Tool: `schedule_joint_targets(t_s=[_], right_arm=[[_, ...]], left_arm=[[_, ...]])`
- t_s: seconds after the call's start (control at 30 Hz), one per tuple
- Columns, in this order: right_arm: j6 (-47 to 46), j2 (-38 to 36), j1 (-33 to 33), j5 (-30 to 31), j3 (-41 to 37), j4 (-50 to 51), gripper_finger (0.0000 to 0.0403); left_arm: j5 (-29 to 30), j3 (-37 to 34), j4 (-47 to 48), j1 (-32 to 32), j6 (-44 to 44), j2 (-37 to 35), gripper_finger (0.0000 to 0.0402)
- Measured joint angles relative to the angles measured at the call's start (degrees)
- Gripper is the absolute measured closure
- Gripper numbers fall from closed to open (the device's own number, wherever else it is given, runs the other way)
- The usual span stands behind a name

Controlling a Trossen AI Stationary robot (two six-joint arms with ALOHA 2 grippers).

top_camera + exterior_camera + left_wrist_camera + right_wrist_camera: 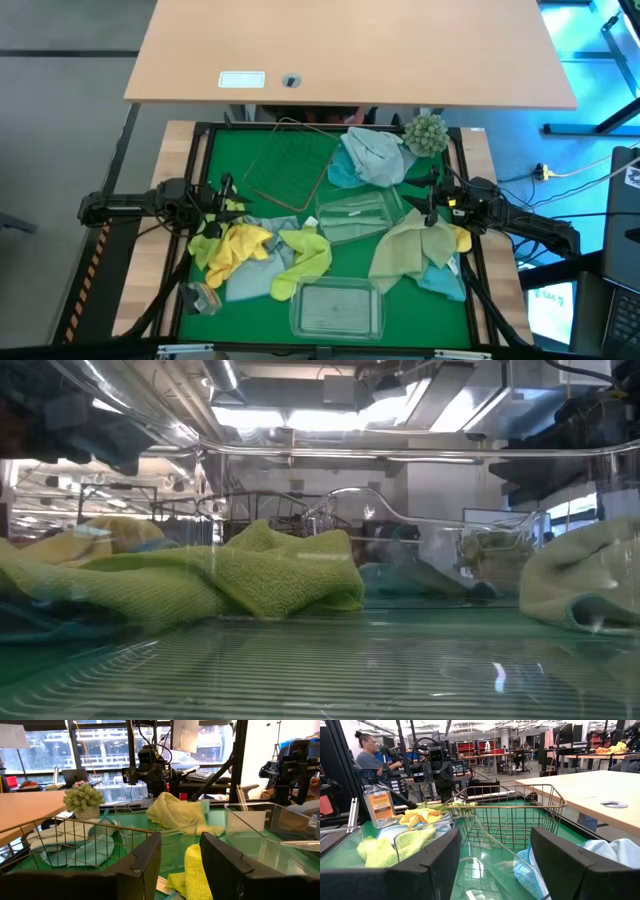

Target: Sort microfiber towel by color & place in baskets

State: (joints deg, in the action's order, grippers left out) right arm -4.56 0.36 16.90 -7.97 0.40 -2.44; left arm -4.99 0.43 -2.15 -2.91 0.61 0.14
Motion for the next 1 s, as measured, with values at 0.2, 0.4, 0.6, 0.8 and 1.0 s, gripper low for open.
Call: schedule_joint_targets(t_s=[0.2,0.4,0.6,0.8,1.0], right_arm=[[0.0,0.0,0.0,0.0,0.0,0.0,0.0162],[0.0,0.0,0.0,0.0,0.0,0.0,0.0162],[0.0,0.0,0.0,0.0,0.0,0.0,0.0162],[-0.1,0.0,0.0,0.0,0.0,0.0,0.0162],[-2.4,0.0,0.0,-0.3,0.0,-0.1,0.0162]], left_arm=[[0.0,0.0,0.0,0.0,0.0,0.0,0.0269],[0.0,0.0,0.0,0.0,0.0,0.0,0.0269],[0.0,0.0,0.0,0.0,0.0,0.0,0.0269],[0.0,0.0,0.0,0.0,0.0,0.0,0.0269],[0.1,0.0,0.0,0.0,0.0,0.0,0.0269]])
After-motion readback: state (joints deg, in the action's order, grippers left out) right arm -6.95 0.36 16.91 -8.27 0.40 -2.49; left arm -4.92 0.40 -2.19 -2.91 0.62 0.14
